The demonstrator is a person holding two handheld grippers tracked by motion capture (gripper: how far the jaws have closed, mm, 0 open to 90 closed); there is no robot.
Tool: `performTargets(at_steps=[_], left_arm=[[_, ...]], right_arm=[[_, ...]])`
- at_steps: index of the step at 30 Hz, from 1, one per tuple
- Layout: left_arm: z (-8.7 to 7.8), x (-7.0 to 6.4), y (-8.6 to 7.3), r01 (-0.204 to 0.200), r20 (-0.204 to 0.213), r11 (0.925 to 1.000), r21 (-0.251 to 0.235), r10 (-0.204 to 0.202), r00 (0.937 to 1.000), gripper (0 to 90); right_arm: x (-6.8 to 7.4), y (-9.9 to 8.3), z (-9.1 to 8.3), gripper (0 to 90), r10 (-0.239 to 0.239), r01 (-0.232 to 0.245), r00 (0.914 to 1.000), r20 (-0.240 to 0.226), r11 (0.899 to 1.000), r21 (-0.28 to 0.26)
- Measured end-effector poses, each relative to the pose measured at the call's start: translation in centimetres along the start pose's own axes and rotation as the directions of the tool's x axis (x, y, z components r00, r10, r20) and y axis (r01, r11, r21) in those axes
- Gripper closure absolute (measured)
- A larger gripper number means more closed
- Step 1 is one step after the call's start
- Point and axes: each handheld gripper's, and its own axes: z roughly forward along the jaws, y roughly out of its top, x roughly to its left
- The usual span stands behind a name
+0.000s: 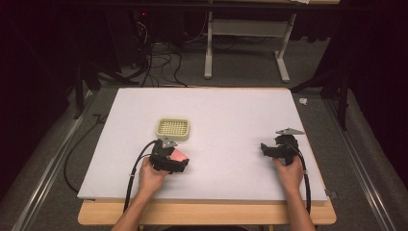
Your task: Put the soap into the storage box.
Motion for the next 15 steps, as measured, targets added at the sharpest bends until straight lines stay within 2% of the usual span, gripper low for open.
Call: performTargets(at_steps=[15], left_arm=[[-2.0,0.6,1.3,0.053,0.003,0.9978,-0.040,-0.053,0.9986,14.1]], right_arm=[[0.0,0.0,0.0,16.1,0.000,0.000,1.0000,0.000,1.000,0.000]])
